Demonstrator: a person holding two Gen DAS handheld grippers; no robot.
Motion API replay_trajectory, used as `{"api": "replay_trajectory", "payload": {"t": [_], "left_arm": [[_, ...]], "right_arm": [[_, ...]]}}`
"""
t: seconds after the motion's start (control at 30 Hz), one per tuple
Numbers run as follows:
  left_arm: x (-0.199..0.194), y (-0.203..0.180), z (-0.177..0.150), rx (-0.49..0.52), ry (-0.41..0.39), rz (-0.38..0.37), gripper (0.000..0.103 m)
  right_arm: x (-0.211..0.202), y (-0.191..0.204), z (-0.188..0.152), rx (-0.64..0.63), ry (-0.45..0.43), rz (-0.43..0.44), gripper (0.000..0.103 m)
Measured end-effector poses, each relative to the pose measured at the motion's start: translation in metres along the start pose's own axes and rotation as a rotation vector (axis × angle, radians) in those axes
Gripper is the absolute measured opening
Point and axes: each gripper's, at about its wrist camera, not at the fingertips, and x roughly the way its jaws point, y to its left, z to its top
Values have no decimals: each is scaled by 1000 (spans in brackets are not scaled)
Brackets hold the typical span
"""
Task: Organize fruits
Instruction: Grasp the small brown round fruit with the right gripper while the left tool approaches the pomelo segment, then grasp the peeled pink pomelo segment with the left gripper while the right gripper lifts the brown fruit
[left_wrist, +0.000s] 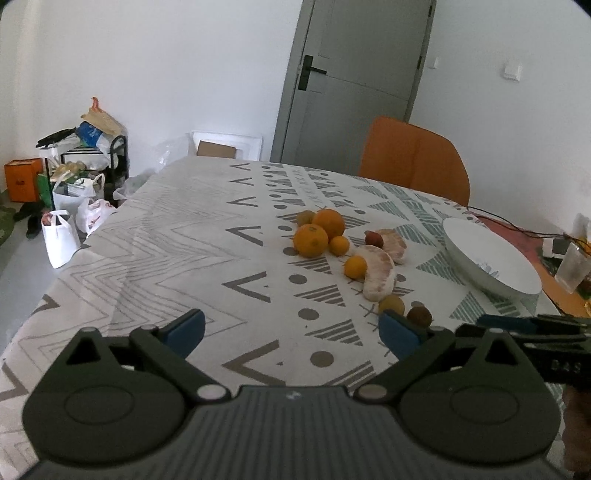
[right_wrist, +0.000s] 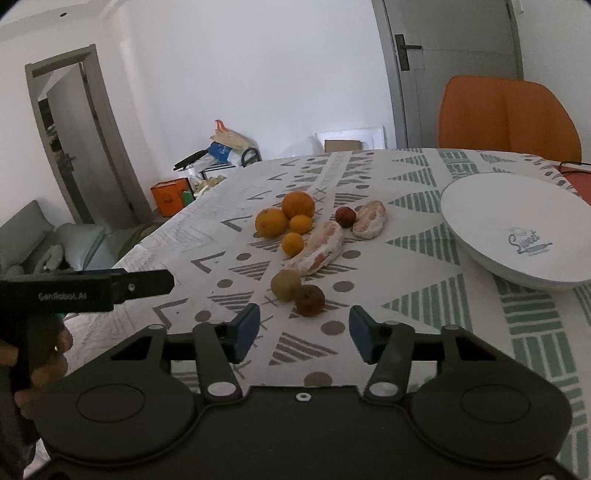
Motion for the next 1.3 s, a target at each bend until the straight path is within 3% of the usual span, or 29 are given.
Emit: {"api": "replay_trajectory", "payload": {"t": [0.27,0.5,0.63,1.3], "left_arm": [[13,5,0,-6,20,-15,94],[25,3,6,-3,29,-25,80],[35,-5,12,7,38,-48,68],[89,-71,26,113,131,-159,60]], "right_arm": [[30,-5,3,44,33,-32,43],[45,-11,5,67,37,-28,41],[49,-13,5,67,36,-9,22],[18,-60,7,159,-33,-57,22]]}}
